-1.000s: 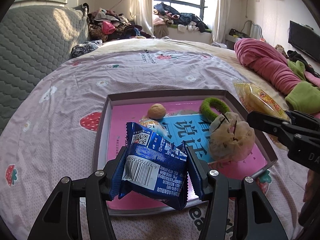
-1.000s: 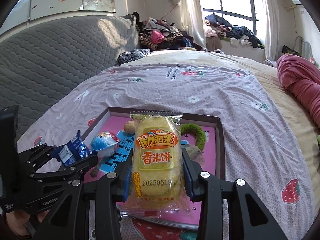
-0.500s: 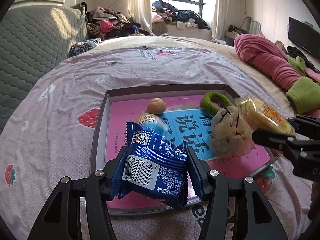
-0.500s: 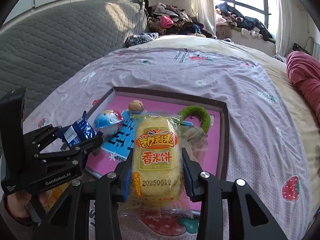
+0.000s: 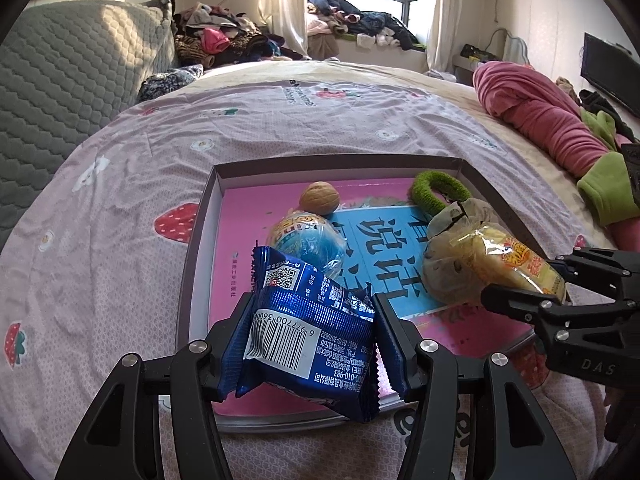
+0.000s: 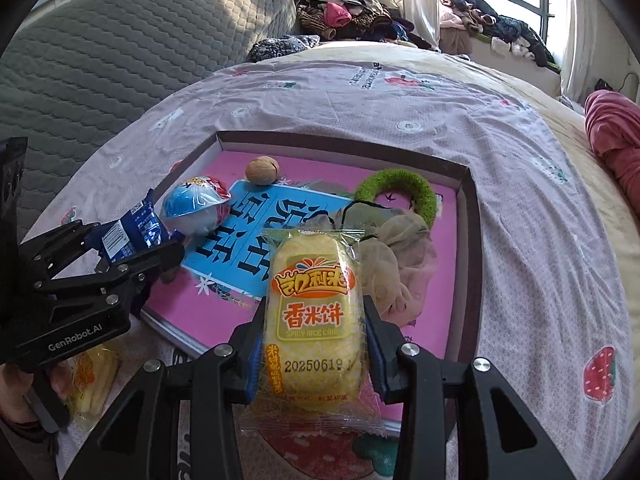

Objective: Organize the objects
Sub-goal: 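Carry the biscuit packet and cake packet in both grippers over the tray, then open the left gripper to drop the biscuit packet while the right gripper releases the cake packet, then withdraw both open grippers from the tray toward the yellow cake packet and walnut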

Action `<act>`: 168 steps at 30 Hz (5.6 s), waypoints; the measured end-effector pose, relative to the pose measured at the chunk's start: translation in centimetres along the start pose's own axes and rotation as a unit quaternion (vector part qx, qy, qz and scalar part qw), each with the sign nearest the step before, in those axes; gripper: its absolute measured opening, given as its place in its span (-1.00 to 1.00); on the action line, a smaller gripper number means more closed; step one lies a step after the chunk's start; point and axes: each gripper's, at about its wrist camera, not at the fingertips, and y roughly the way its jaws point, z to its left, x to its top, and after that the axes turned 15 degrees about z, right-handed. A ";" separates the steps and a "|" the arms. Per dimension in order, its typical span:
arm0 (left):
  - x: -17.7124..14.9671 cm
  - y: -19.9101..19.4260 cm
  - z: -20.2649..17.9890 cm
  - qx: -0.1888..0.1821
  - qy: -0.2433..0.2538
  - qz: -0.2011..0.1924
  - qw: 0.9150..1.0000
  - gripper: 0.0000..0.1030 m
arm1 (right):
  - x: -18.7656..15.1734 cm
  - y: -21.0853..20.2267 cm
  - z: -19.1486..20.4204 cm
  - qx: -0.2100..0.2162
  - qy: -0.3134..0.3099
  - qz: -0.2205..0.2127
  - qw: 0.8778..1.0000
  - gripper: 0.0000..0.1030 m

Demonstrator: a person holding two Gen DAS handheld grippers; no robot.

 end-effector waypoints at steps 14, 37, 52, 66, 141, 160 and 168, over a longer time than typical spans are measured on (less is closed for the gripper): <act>0.0 1.2 0.8 -0.005 -0.012 0.023 1.000 0.15 | 0.3 2.2 -0.3 -0.009 0.001 0.021 1.000 -0.19; 0.1 2.1 1.4 -0.004 -0.021 0.047 0.999 0.33 | 0.3 2.4 -0.2 -0.010 0.001 0.025 1.000 -0.14; 0.0 2.3 1.5 0.010 -0.021 0.082 0.996 0.51 | 0.3 1.3 0.2 -0.016 0.000 0.019 1.000 0.16; 0.0 1.3 1.2 0.021 -0.015 0.086 0.996 0.62 | 0.1 -0.9 0.3 -0.021 0.003 -0.005 1.000 0.28; -10.3 -23.5 -1.3 0.048 -0.042 -0.051 0.997 0.63 | -11.7 -23.1 9.6 -0.050 0.040 -0.197 0.978 0.98; -14.7 -22.5 -2.1 0.069 -0.039 -0.021 0.997 0.63 | -15.5 -21.7 10.7 -0.055 0.039 -0.167 0.984 0.98; -15.5 -20.7 -2.2 0.069 -0.037 -0.001 0.997 0.63 | -16.2 -19.5 10.7 -0.052 0.042 -0.143 0.987 0.98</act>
